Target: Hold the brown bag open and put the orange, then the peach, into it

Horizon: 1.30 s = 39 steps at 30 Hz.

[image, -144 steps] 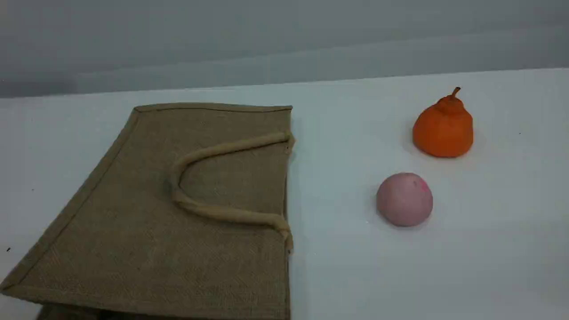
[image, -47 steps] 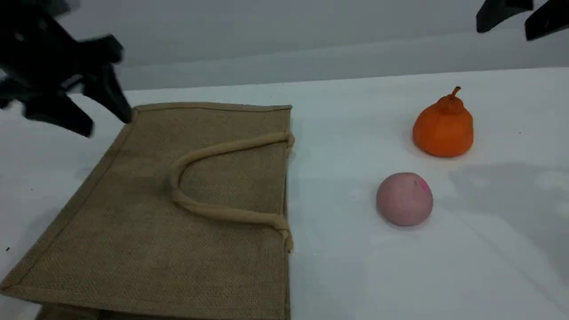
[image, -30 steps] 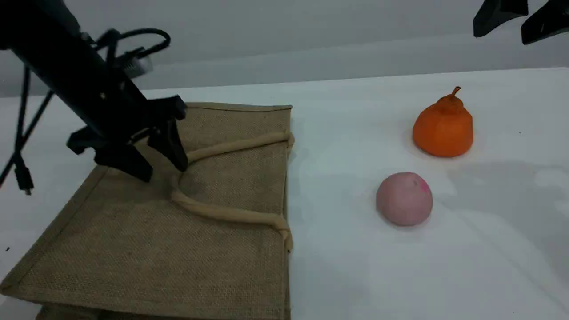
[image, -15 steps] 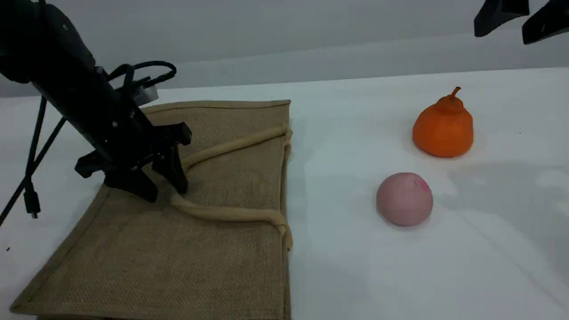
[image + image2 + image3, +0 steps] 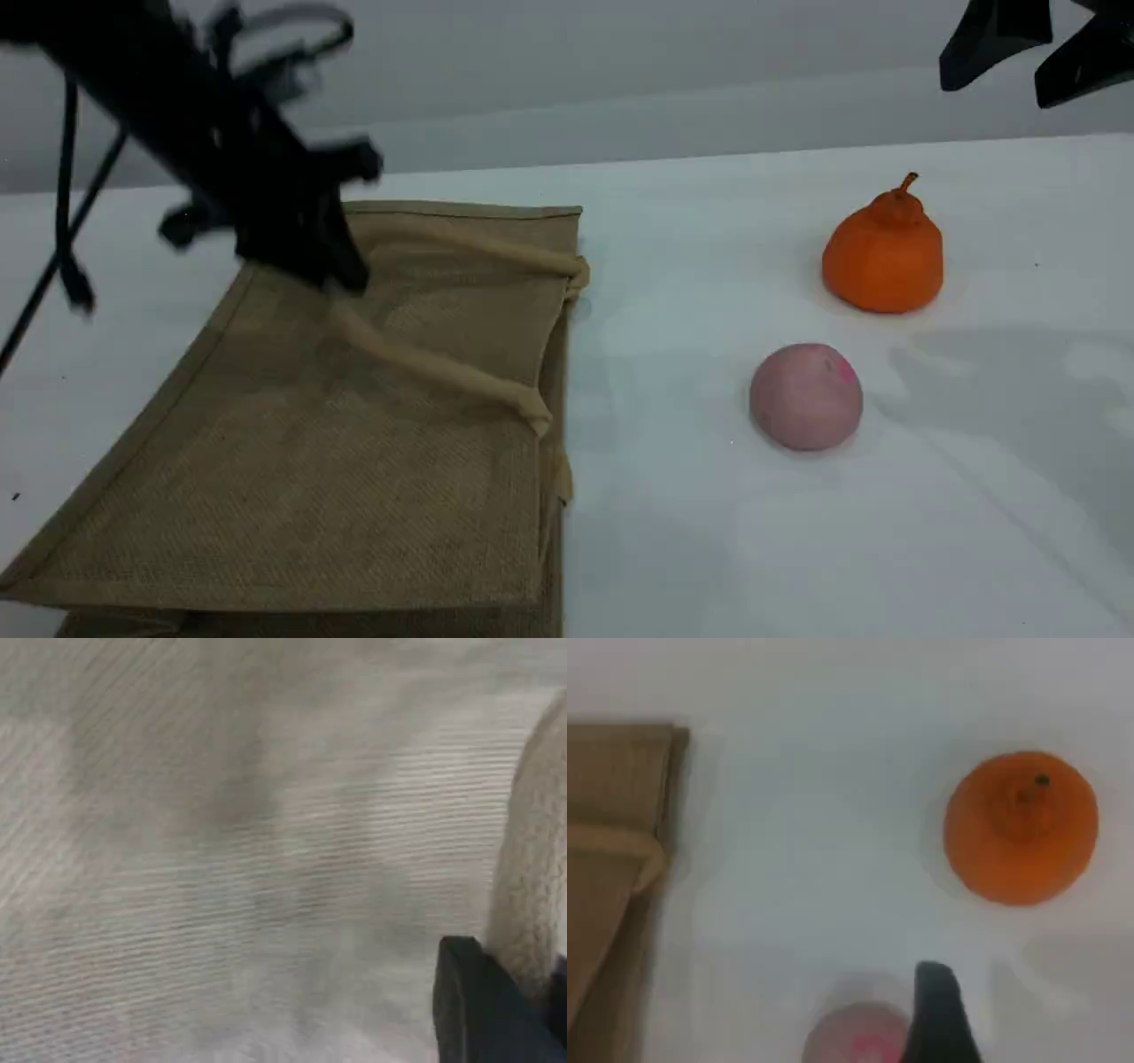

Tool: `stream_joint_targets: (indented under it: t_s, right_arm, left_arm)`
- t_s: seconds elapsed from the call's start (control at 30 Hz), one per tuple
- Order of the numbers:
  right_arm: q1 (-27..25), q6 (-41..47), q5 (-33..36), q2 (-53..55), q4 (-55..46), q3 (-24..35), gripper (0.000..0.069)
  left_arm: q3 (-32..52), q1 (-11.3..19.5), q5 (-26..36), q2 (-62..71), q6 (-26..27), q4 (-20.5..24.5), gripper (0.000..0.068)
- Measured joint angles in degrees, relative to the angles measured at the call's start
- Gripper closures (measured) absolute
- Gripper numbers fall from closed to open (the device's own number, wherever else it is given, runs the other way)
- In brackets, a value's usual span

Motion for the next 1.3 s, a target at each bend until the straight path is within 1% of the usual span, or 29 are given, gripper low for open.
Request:
stream_joint_targets:
  t_s: [0.1, 0.27, 0.3, 0.37, 0.43, 0.57, 0.63, 0.7, 0.77, 0.93, 1.1, 1.2, 1.3]
  right_arm:
    - [0.58, -0.31, -0.18, 0.00, 0.00, 0.00, 0.0267]
    - [1.18, -2.11, -1.82, 0.00, 0.19, 0.00, 0.0267]
    - [1.25, -2.66, -2.39, 0.15, 0.19, 0.00, 0.0267]
    - [1.65, -4.22, -3.71, 0.34, 0.19, 0.00, 0.0267]
    - [1.79, -5.56, -4.08, 0.52, 0.22, 0.00, 0.0267]
    - [1.73, -7.37, -5.64, 2.19, 0.22, 0.00, 0.0267]
    - [1.73, -7.66, -7.51, 3.54, 0.22, 0.00, 0.0267]
    - [1.73, -7.66, -9.21, 5.17, 0.22, 0.00, 0.0267]
    - [1.73, -7.66, -10.67, 6.60, 0.22, 0.00, 0.0267]
    - [1.73, -7.66, -17.37, 9.45, 0.05, 0.00, 0.0267]
    - [1.73, -7.75, -25.81, 12.18, -0.71, 0.00, 0.0267]
    - [1.73, -8.03, -30.27, 14.30, -0.71, 0.00, 0.0267]
    - [1.73, -8.12, -32.04, 16.73, -0.71, 0.00, 0.0267]
  left_arm:
    - [-5.40, 0.00, 8.05, -3.11, 2.56, -0.11, 0.0599]
    - [-15.08, 0.00, 21.20, -7.45, 4.42, -0.70, 0.0599]
    - [-16.84, 0.00, 23.48, -8.18, 5.06, -1.05, 0.0599]
    - [-19.57, 0.00, 25.81, -9.44, 6.99, -2.42, 0.0599]
    - [-20.80, 0.00, 26.57, -10.97, 8.40, -3.51, 0.0599]
    - [-20.87, 0.00, 26.64, -14.94, 10.44, -3.75, 0.0599]
    - [-20.87, 0.00, 26.68, -17.00, 12.22, -5.06, 0.0599]
    - [-20.82, 0.00, 26.68, -19.21, 13.43, -5.36, 0.0599]
    - [-20.82, 0.00, 26.68, -20.93, 13.38, -4.99, 0.0599]
    - [-20.82, 0.00, 26.68, -22.62, 12.62, -4.97, 0.0599]
    - [-20.71, 0.00, 26.44, -22.43, 9.88, -4.91, 0.0599]
    - [-20.71, 0.00, 26.44, -22.43, 9.79, -4.80, 0.0599]
    - [-20.71, 0.00, 26.44, -22.43, 9.79, -4.87, 0.0599]
